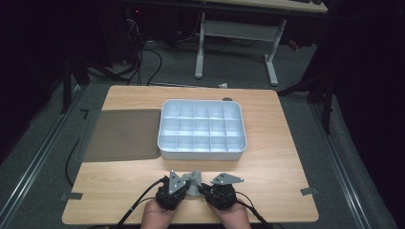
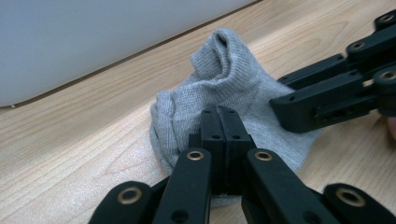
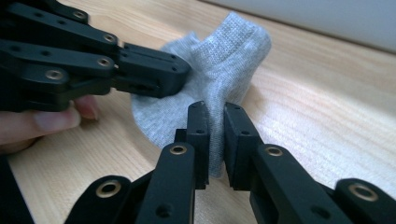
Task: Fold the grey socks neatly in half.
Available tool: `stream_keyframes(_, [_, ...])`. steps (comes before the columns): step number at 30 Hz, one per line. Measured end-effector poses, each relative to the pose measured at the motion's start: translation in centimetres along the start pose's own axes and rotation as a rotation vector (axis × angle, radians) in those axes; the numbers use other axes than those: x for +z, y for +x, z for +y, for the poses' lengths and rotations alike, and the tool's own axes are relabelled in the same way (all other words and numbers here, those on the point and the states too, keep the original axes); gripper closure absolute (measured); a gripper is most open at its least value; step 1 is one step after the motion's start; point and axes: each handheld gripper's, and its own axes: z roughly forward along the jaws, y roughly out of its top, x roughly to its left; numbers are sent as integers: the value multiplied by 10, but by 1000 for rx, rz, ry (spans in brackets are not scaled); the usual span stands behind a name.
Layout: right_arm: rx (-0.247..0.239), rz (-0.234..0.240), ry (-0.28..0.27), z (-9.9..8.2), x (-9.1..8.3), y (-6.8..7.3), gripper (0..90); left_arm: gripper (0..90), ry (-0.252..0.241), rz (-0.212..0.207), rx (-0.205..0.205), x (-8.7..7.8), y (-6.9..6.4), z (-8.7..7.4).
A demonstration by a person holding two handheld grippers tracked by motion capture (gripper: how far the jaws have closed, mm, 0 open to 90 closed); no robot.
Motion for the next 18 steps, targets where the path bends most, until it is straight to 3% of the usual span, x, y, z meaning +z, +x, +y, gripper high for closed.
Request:
stream_keyframes(7, [-26, 11, -52, 7, -13, 5, 831, 900, 8, 16, 58, 4, -8, 3])
stream_keyframes(12, [-27, 25, -76, 8, -16, 7, 832, 900, 12, 14, 60, 7, -12, 6])
stream_keyframes(18, [1, 71, -69, 3, -8, 2, 827, 900, 17, 17, 61, 8, -13, 7])
